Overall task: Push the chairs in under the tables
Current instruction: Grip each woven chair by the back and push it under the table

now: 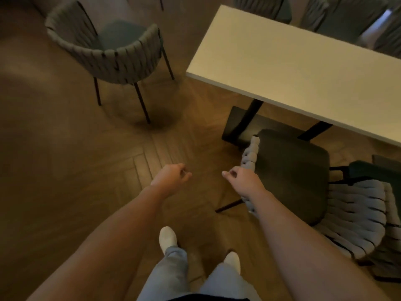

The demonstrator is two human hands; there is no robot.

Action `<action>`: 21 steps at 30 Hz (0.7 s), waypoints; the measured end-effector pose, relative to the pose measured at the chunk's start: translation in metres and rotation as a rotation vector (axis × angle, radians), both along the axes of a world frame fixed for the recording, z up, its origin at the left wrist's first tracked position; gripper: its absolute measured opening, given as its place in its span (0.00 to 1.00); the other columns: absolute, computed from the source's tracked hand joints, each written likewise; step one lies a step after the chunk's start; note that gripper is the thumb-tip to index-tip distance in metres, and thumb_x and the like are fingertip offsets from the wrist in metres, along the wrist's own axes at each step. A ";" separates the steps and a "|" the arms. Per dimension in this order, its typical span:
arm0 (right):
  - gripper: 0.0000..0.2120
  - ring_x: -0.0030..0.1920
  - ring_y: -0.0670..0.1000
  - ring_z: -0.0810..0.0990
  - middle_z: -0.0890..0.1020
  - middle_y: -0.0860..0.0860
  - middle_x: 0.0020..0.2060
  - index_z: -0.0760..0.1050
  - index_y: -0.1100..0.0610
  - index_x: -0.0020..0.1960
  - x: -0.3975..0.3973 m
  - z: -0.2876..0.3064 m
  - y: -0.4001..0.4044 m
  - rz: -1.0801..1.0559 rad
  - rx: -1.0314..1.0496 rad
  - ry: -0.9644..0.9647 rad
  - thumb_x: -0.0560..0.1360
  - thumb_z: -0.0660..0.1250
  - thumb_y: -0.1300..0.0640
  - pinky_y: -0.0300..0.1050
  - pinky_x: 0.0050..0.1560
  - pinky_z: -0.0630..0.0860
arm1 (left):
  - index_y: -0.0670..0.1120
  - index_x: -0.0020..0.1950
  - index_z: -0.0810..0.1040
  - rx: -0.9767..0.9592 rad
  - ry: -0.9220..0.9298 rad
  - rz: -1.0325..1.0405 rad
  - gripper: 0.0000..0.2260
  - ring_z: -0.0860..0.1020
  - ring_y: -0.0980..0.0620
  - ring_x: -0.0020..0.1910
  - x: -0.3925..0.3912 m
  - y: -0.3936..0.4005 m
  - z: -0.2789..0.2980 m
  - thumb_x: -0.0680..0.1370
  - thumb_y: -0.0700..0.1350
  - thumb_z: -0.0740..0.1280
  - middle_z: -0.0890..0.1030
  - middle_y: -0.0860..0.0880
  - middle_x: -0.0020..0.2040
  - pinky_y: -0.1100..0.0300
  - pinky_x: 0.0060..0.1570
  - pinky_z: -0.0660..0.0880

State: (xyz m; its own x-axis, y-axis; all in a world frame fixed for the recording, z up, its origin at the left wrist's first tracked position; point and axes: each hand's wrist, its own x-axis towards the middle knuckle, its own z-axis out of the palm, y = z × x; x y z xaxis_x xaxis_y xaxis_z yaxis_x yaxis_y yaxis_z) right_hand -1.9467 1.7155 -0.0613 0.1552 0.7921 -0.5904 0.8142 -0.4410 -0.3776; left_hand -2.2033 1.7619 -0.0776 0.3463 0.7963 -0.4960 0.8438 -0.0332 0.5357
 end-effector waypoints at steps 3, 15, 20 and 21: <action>0.23 0.53 0.52 0.80 0.82 0.49 0.53 0.78 0.50 0.62 -0.059 0.009 0.041 0.023 0.060 -0.040 0.81 0.58 0.35 0.51 0.55 0.79 | 0.49 0.67 0.78 0.001 0.005 0.059 0.16 0.81 0.54 0.51 -0.061 0.026 0.011 0.84 0.56 0.63 0.82 0.52 0.55 0.54 0.55 0.81; 0.21 0.51 0.50 0.79 0.83 0.50 0.54 0.77 0.51 0.65 -0.197 0.005 0.204 0.238 0.086 0.005 0.82 0.60 0.38 0.45 0.49 0.76 | 0.50 0.68 0.78 0.015 0.120 0.183 0.17 0.82 0.54 0.51 -0.206 0.141 0.020 0.83 0.57 0.63 0.83 0.50 0.57 0.53 0.55 0.81; 0.21 0.50 0.48 0.81 0.83 0.48 0.51 0.78 0.51 0.63 -0.224 -0.007 0.291 0.293 0.074 -0.022 0.81 0.61 0.38 0.46 0.52 0.80 | 0.52 0.67 0.78 -0.012 0.110 0.274 0.16 0.82 0.56 0.48 -0.235 0.215 0.017 0.83 0.57 0.63 0.83 0.52 0.54 0.53 0.54 0.82; 0.21 0.49 0.48 0.81 0.83 0.48 0.50 0.78 0.51 0.63 -0.230 -0.008 0.309 0.306 0.067 -0.027 0.81 0.61 0.38 0.46 0.52 0.80 | 0.52 0.67 0.78 -0.018 0.105 0.290 0.16 0.82 0.55 0.48 -0.240 0.230 0.017 0.83 0.58 0.63 0.83 0.52 0.53 0.53 0.53 0.83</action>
